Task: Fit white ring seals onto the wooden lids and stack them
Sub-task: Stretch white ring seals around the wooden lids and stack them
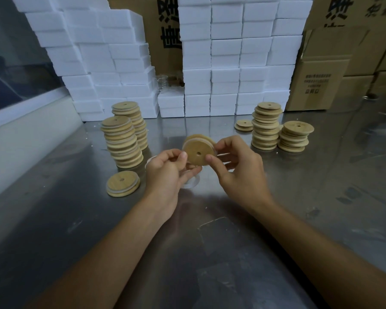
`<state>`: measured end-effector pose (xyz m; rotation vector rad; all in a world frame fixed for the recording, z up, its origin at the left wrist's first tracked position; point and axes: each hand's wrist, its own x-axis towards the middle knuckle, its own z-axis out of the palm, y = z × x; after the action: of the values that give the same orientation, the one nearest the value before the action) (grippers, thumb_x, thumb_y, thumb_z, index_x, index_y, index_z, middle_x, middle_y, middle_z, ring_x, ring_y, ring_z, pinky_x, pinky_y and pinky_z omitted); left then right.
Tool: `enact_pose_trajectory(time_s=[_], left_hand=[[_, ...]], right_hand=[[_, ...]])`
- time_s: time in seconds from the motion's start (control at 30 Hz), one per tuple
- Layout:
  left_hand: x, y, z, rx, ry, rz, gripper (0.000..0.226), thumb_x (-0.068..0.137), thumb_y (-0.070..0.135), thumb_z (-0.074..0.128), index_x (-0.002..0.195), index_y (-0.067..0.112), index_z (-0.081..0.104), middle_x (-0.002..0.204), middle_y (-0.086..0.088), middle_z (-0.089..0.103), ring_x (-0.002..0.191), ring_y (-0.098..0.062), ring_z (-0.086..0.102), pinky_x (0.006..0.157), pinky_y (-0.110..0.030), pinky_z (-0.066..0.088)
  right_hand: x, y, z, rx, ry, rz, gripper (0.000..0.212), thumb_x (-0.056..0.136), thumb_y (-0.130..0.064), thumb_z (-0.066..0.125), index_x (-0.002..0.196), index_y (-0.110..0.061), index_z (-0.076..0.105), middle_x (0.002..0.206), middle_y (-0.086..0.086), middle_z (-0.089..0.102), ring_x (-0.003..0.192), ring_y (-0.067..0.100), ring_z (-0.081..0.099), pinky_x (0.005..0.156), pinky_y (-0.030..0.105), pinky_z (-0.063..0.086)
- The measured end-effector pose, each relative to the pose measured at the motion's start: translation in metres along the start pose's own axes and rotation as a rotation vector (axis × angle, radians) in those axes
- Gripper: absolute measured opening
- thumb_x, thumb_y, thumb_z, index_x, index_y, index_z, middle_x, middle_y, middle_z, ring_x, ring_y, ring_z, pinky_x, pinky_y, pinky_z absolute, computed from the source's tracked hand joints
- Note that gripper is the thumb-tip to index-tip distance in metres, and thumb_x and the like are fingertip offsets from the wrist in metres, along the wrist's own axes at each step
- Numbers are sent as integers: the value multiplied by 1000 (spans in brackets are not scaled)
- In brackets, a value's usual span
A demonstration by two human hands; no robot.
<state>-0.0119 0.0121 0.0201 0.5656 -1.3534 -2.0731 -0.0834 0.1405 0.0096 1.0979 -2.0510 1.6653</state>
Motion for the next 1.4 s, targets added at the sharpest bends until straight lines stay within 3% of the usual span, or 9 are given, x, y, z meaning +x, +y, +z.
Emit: enact_pose_trajectory(time_s=[0.17, 0.3, 0.53, 0.63, 0.73, 0.8, 0.9, 1.07, 1.4], left_hand=[[0, 0, -1, -113, -44, -95, 12, 98, -1, 50, 107, -7, 56, 91, -23, 71, 84, -31, 73, 65, -32, 60], [1, 1, -3, 68, -20, 1, 8, 95, 1, 56, 88, 0, 58, 74, -13, 63, 64, -26, 66, 58, -32, 58], [-3, -4, -5, 344, -153, 66, 21, 96, 21, 61, 80, 6, 62, 57, -5, 52, 44, -18, 49, 38, -25, 39], [-3, 2, -6, 389, -44, 171, 27, 92, 20, 65, 69, 7, 57, 47, -3, 47, 40, -19, 45, 39, -24, 33], [2, 17, -15, 419, 97, 266, 26, 79, 20, 68, 56, 13, 59, 52, -6, 47, 53, -22, 47, 51, -30, 37], [8, 31, -26, 388, 144, 219, 30, 79, 17, 67, 49, 18, 61, 50, 1, 53, 51, -17, 56, 46, -24, 42], [20, 51, -48, 336, 176, 128, 27, 78, 12, 63, 55, 18, 51, 40, 7, 46, 35, -9, 45, 34, -11, 28], [40, 75, -102, 423, 122, 22, 26, 80, 15, 56, 60, 18, 40, 38, 7, 32, 29, -6, 26, 31, -11, 17], [51, 77, -142, 742, 126, -312, 21, 79, 29, 59, 68, 16, 48, 48, -1, 36, 30, -13, 25, 37, -10, 17]], right_hand=[[-1, -1, 3, 87, -6, 86, 19, 87, -13, 74, 98, -14, 59, 91, -4, 70, 77, 8, 70, 67, 22, 56], [0, -3, 4, 216, 12, 212, 14, 88, -9, 71, 97, -8, 61, 84, 8, 72, 74, 18, 71, 66, 31, 58], [1, -3, 2, 393, 5, 378, 19, 91, -9, 68, 106, 0, 60, 75, 11, 71, 60, 10, 66, 56, 21, 53], [0, 1, 2, 326, -13, 423, 15, 92, -14, 67, 103, -6, 62, 84, 11, 73, 61, 9, 67, 53, 21, 53], [1, 7, 1, 260, -3, 459, 1, 94, -14, 64, 93, -13, 65, 87, 9, 73, 61, 8, 67, 53, 18, 50], [2, 9, 0, 242, 9, 473, 3, 93, -14, 64, 91, -14, 65, 85, 7, 73, 60, 7, 67, 53, 17, 49], [2, 9, 1, 217, 5, 485, 3, 93, -16, 65, 90, -14, 66, 84, 4, 73, 59, 8, 67, 56, 20, 51], [2, 9, 1, 191, -9, 481, 4, 93, -18, 65, 90, -15, 66, 86, 4, 72, 60, 9, 68, 56, 21, 50], [2, 9, 2, 160, -27, 475, 4, 92, -19, 66, 90, -15, 67, 85, 4, 72, 60, 9, 68, 54, 19, 47]])
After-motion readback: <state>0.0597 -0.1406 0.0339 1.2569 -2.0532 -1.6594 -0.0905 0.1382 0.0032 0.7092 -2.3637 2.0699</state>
